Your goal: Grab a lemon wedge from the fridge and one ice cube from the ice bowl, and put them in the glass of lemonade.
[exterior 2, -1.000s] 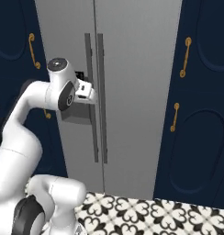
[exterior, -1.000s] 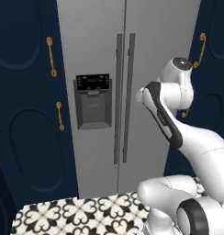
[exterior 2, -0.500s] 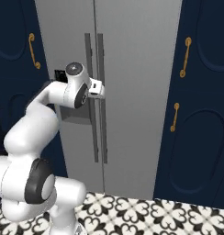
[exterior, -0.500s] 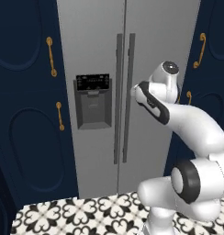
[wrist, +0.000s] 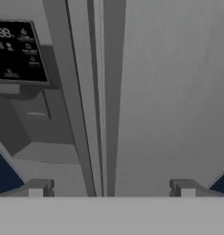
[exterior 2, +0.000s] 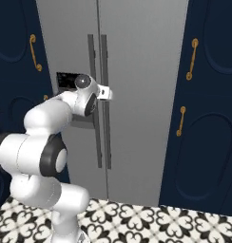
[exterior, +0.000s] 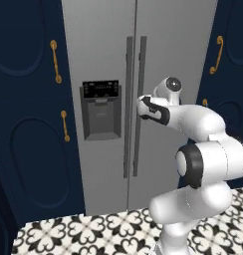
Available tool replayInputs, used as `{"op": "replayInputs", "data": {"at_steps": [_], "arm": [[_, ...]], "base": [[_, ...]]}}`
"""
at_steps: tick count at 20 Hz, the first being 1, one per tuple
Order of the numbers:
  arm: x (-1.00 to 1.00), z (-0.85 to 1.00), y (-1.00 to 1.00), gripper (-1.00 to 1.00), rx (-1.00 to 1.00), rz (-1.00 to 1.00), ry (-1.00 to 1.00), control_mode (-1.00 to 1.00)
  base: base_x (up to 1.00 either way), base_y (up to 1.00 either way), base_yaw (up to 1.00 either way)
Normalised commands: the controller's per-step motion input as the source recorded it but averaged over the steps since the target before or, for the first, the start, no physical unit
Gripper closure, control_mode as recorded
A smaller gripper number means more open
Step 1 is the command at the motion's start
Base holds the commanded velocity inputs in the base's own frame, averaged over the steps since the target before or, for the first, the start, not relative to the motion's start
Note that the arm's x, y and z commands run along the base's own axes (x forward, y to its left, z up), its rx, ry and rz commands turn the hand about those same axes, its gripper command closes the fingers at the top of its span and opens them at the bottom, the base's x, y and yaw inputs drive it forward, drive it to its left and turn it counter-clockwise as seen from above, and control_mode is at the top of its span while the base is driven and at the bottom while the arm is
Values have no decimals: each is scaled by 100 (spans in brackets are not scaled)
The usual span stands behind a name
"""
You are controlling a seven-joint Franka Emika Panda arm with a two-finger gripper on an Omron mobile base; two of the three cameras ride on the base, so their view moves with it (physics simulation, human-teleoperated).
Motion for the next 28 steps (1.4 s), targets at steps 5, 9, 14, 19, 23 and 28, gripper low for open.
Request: {"op": "replayInputs", "data": {"at_steps": [5,9,14,19,23,28], "arm": [[66,-8,8,-100,-1,-3,0,-100],[17,-1,4,-100,0,0,0,-100],[50,-16,-3,-100,-1,0,0,-100],[43,-12,-12,-100,0,0,0,-100],[36,-23,-3,-100,-1,0,-4,-100],[44,-16,0,-100,-1,0,-4,-100]], "base": [[0,0,0],[0,0,0],[0,0,0],[0,0,0],[0,0,0],[0,0,0]]}}
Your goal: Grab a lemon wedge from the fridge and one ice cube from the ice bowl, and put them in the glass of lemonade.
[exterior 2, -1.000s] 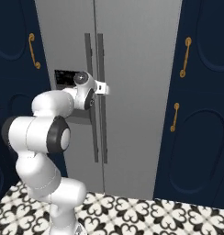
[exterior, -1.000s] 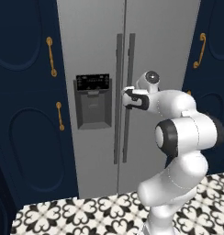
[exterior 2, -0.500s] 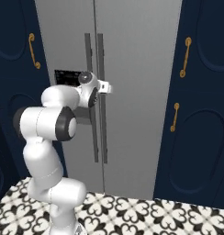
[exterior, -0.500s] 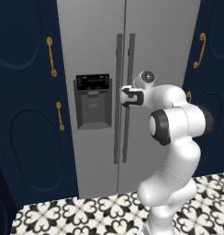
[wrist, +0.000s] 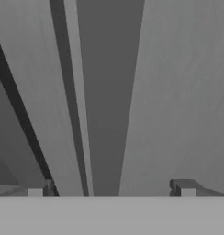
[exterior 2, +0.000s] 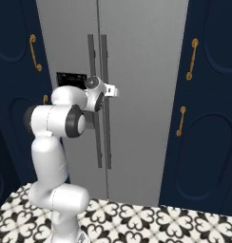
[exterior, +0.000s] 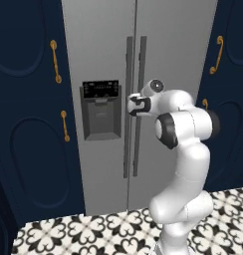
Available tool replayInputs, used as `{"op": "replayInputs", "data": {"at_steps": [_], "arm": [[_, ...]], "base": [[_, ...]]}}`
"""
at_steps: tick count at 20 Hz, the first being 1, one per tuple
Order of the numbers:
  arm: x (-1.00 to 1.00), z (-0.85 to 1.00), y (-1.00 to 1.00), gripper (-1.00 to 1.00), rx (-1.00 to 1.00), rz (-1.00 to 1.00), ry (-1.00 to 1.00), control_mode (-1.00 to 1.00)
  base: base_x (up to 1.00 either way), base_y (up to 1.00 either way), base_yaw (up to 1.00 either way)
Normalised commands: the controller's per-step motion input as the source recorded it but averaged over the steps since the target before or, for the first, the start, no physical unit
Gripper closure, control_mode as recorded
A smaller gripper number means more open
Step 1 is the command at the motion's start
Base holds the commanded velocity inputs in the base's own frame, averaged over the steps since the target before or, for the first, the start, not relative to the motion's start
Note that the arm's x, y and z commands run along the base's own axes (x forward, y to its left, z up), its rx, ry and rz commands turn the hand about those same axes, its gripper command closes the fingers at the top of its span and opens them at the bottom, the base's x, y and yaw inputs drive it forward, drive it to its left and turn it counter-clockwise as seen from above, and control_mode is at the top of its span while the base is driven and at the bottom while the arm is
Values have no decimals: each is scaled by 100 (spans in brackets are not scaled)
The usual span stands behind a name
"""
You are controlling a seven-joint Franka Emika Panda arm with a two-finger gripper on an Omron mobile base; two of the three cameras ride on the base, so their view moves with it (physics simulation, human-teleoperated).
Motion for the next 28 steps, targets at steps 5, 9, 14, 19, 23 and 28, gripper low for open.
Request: {"op": "replayInputs", "data": {"at_steps": [5,9,14,19,23,28], "arm": [[51,-1,0,-100,0,0,0,-100],[40,-3,0,-100,0,0,0,-100],[30,-10,0,-100,-2,0,-5,-100],[3,-3,0,100,-1,0,-2,-100],[-27,3,-8,100,0,-1,-8,-100],[-94,30,-54,100,0,-20,-17,-100]], "base": [[0,0,0],[0,0,0],[0,0,0],[0,0,0],[0,0,0],[0,0,0]]}}
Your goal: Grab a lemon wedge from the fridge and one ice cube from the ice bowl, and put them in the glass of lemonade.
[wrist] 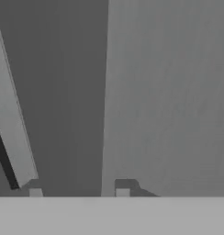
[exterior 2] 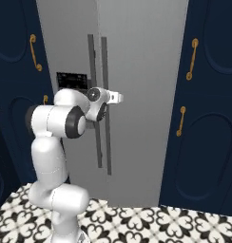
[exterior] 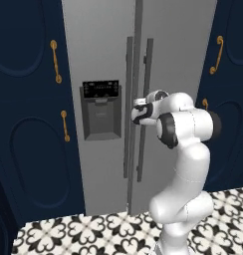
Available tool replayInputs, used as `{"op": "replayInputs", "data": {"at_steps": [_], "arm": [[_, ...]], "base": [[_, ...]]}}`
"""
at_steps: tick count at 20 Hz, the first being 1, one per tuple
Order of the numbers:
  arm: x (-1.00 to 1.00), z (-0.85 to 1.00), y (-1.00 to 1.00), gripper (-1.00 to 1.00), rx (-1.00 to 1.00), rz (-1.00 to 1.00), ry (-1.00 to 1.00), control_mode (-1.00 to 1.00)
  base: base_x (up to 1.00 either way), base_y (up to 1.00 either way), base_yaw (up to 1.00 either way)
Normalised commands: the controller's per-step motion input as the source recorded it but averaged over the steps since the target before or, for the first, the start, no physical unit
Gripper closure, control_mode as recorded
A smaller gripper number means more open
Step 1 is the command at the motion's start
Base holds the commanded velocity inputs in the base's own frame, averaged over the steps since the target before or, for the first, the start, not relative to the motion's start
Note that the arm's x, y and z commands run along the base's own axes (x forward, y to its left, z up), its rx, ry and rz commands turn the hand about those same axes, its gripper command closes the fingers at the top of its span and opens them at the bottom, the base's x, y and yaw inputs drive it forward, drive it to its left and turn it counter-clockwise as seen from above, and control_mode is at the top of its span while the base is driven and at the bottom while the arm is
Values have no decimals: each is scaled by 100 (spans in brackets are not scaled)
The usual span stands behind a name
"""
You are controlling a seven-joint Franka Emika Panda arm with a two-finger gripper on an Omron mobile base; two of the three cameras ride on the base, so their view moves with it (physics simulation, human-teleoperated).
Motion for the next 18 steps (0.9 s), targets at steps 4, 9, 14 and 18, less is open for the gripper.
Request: {"op": "replayInputs", "data": {"at_steps": [4,9,14,18], "arm": [[-100,72,-70,100,6,-36,-8,-100],[-98,99,-67,100,13,-40,-2,-100],[-82,100,-17,-100,9,-30,-3,-100],[-74,100,4,-100,4,-15,-3,-100]], "base": [[0,0,0],[0,0,0],[0,0,0],[0,0,0]]}}
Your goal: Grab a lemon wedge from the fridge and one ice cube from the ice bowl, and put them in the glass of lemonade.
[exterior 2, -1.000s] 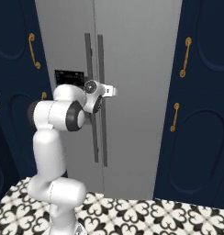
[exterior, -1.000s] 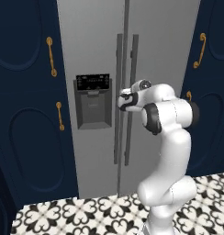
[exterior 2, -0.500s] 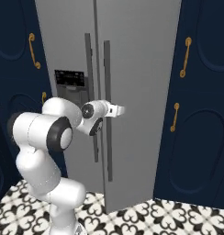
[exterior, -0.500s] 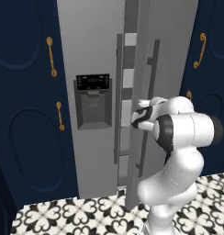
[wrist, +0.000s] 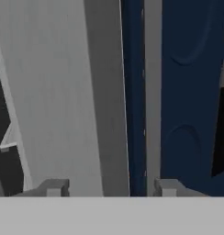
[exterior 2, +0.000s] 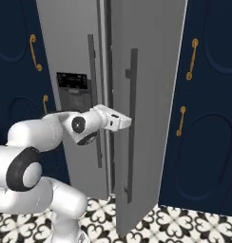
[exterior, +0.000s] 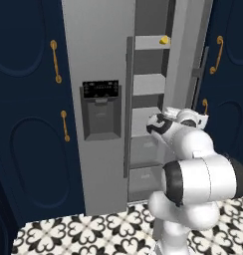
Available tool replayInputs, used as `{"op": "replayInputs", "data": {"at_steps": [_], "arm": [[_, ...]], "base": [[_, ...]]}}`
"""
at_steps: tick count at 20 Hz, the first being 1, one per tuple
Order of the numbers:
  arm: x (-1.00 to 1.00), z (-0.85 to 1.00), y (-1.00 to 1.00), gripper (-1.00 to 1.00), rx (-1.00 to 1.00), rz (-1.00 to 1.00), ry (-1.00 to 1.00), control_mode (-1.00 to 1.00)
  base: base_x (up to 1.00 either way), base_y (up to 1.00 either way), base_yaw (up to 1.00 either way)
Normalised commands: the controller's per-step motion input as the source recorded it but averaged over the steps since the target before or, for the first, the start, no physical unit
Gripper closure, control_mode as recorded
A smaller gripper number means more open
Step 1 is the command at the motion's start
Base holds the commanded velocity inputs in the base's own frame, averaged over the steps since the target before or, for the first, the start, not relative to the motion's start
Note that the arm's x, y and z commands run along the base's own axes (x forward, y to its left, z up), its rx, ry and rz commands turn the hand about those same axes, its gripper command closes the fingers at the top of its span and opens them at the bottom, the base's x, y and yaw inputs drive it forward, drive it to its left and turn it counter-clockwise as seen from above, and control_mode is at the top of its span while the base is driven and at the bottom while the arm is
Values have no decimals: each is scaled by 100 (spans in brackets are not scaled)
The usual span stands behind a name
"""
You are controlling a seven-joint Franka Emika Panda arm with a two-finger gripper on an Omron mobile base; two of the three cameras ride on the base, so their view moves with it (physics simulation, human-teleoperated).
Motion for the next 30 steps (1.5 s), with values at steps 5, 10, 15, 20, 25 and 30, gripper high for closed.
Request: {"op": "replayInputs", "data": {"at_steps": [5,10,15,20,25,30], "arm": [[-69,100,42,-100,0,-2,1,-100],[-30,100,86,-100,-2,0,13,-100],[55,49,75,-100,0,-23,59,-100],[36,-1,11,-100,0,-15,17,-100],[51,-9,-39,-100,0,3,0,-100],[66,-12,-51,-100,0,4,0,-100]], "base": [[0,0,0],[0,0,0],[0,0,0],[0,0,0],[0,0,0],[0,0,0]]}}
